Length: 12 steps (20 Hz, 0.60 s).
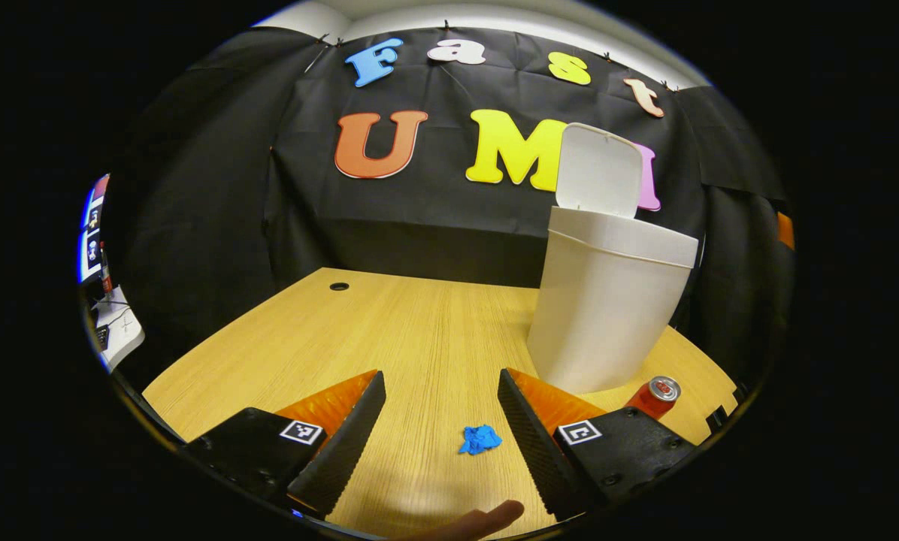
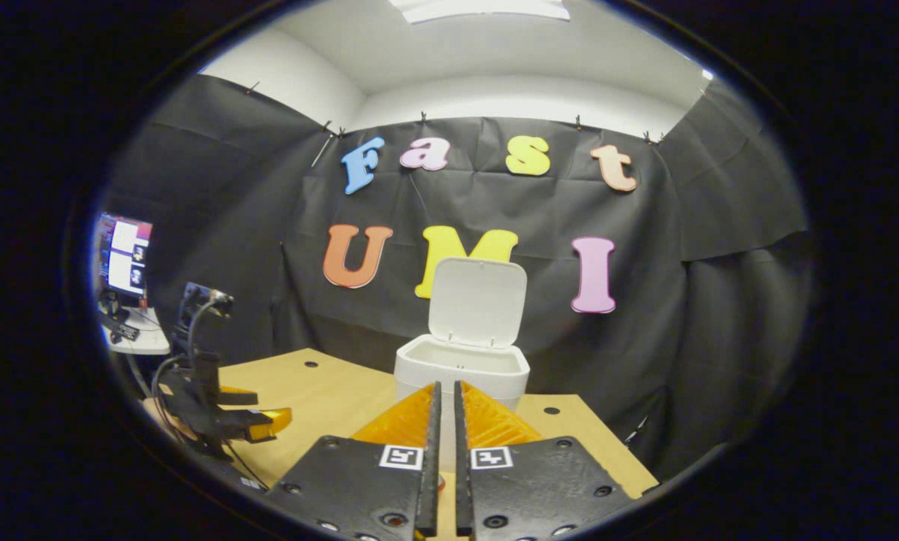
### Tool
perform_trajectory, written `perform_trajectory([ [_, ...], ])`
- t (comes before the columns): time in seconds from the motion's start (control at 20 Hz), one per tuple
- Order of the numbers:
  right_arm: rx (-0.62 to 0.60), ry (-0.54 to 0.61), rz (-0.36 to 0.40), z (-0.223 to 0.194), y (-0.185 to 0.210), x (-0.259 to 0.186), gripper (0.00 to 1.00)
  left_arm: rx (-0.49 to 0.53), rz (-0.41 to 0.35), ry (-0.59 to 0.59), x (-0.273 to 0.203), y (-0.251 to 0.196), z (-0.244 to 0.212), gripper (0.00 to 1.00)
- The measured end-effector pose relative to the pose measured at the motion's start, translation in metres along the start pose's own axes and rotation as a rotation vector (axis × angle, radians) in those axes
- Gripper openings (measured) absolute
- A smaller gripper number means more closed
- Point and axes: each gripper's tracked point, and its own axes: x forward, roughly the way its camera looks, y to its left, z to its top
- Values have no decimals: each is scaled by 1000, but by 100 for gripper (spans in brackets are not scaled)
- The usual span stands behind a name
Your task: Press the lid of the desktop garbage bin to open it, pick up the crumpled paper on the desktop and throw it into the bin, then pick up the pop can on the desktop and drop it into the bin, and finally close the garbage bin lid.
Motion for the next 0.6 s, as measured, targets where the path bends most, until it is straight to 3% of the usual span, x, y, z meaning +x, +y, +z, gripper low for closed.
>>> perform_trajectory([
  [0.15, -7, -6, -9, -11, -14, -11, 31, 24, 32, 48, 6, -1, -14, 98],
  [0.2, 1, 2, -15, -16, -18, -12, 31, 32, 48, 65, 10, -1, -19, 98],
  [0.25, 17, 7, -14, -20, -20, -13, 42, 37, 57, 83, 13, -2, -25, 97],
  [0.3, 35, 14, -13, -24, -23, -14, 47, 43, 53, 106, 16, -5, -32, 98],
  [0.45, 62, 53, 20, -40, -25, -10, 75, 46, 19, 172, 26, -17, -53, 98],
  [0.6, 65, 88, 39, -51, -24, -8, 87, 34, -30, 231, 34, -34, -73, 98],
])
